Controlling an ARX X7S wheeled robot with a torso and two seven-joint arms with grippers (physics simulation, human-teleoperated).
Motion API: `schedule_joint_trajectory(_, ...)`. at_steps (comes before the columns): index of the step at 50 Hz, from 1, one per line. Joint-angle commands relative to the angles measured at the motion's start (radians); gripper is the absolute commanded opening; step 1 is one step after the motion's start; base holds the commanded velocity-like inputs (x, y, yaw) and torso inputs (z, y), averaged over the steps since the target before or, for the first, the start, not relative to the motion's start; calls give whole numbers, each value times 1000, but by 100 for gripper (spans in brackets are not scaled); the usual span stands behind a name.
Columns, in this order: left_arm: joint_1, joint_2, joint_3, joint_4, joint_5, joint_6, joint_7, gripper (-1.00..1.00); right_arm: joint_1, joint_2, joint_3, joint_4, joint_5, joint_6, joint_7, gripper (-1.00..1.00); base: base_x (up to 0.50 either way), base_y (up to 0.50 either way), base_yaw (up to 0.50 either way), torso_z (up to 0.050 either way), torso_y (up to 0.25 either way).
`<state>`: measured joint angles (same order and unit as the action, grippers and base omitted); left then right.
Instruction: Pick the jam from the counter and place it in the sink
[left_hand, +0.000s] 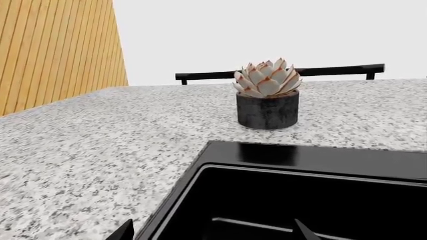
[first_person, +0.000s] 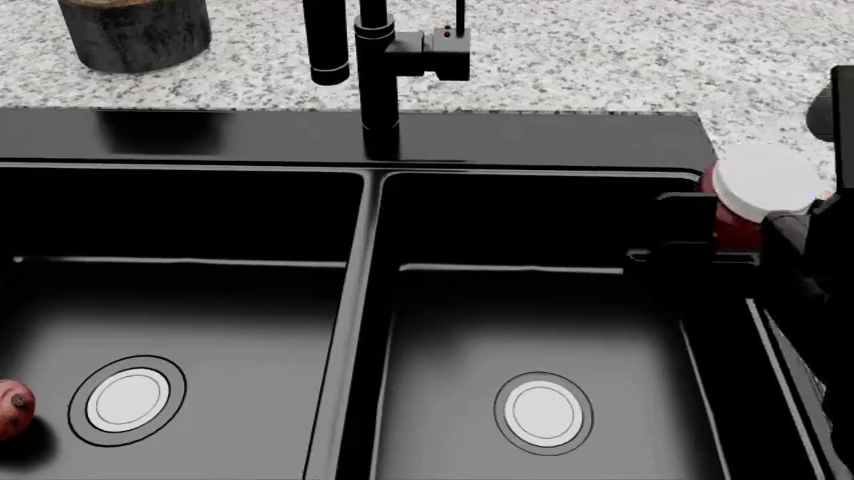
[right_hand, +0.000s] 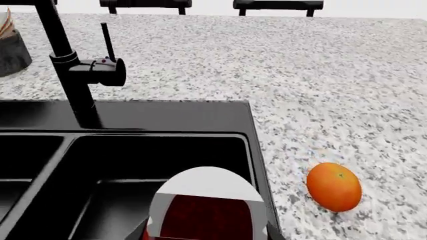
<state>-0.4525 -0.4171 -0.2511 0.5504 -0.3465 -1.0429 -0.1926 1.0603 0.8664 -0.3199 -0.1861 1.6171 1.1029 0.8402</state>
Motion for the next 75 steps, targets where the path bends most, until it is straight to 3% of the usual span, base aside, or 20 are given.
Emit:
schedule_joint_trajectory(1,0,-1,15,-22,6,26,3,100,337,-243,-299,249,-272,4,-286,-100,0,0,0,0,0)
schedule_joint_trajectory(21,-10,-4,13,-22,-2,17,-3,100,421,-582,-560,882,-504,-63,-704,-100,0,0,0,0,1)
schedule_joint_trajectory(34,28,-8,22,-149,30,172,36,100,415,-725,-716,1201,-647,-130,-891,-100,0,0,0,0,1)
schedule_joint_trajectory(51,40,-3,20,-133,24,164,26,100,338,-681,-767,1137,-671,-85,-853,-100,0,0,0,0,0)
schedule_joint_trajectory(60,47,-3,16,-127,19,162,25,100,244,-589,-666,957,-579,-80,-717,-100,0,0,0,0,1)
schedule_joint_trajectory(67,20,3,2,-1,-19,17,-20,100,180,-549,-633,873,-531,-55,-656,-100,0,0,0,0,0)
schedule_joint_trajectory(75,3,1,8,0,-24,2,-23,100,170,-543,-637,858,-516,-24,-649,-100,0,0,0,0,0)
